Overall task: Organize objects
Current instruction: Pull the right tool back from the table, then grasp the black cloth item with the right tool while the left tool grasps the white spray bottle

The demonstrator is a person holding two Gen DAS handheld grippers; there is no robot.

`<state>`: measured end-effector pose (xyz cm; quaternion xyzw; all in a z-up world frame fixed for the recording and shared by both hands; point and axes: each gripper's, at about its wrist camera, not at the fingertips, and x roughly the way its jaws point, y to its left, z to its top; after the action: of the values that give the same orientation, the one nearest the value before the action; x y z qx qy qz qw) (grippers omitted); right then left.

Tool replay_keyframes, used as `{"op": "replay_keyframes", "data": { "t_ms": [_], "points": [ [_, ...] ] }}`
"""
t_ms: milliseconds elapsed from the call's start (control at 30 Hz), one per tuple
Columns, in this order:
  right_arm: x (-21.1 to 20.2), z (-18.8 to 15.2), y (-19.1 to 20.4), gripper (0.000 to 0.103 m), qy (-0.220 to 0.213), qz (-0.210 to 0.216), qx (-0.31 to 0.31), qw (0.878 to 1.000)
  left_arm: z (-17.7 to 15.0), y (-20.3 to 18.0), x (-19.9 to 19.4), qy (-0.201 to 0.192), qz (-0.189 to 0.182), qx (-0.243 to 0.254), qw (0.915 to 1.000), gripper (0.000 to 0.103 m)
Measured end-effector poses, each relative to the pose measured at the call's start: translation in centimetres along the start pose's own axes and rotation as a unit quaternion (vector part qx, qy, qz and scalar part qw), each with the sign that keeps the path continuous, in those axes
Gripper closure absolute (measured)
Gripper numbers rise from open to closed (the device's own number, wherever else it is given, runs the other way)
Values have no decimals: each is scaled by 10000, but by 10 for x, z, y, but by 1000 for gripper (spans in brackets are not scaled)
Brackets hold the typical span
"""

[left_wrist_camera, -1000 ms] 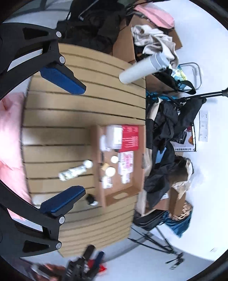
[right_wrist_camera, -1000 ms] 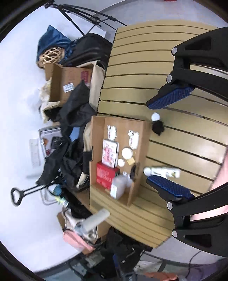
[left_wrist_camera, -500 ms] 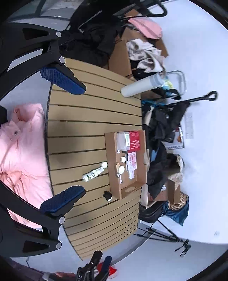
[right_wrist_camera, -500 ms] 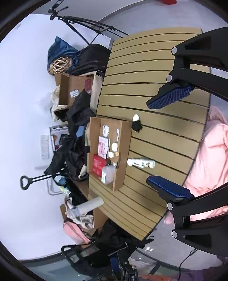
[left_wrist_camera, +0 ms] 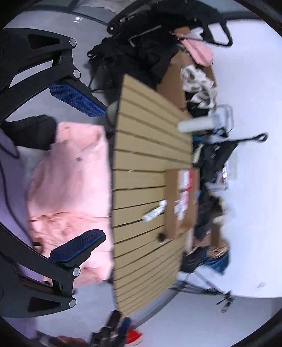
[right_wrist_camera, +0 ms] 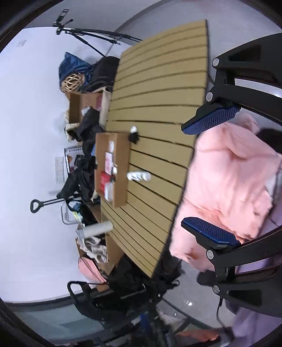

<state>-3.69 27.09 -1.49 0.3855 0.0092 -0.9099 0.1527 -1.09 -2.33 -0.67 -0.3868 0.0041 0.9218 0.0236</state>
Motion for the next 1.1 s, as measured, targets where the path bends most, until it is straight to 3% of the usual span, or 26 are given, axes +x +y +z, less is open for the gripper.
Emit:
{"op": "replay_keyframes", "data": {
  "t_ms": [100,167,267,500,733,933,1100],
  "points": [
    [4,-3,2,21,81,-231,-5,9997,1,-2,-2,-92,151,60,9998,0],
    [2,-3,3,21,15,-200,10,9998,3,1,-6,-268,73,-65,9996,0],
    [2,-4,6,21,-31,-105,9,9999,0,6,-1,-167,94,-163,9997,0],
    [20,-11,6,21,203,-168,36,9996,-8,11,25,237,34,-365,9990,0],
    [72,-24,-13,21,749,-240,267,9965,-12,3,90,997,-106,-302,9945,0],
    [128,-16,-44,21,1043,-331,480,9928,27,-25,164,1224,-345,-175,9917,0],
    [157,25,-87,21,703,-151,1074,9916,81,-64,223,951,-515,0,9941,1]
  ]
}}
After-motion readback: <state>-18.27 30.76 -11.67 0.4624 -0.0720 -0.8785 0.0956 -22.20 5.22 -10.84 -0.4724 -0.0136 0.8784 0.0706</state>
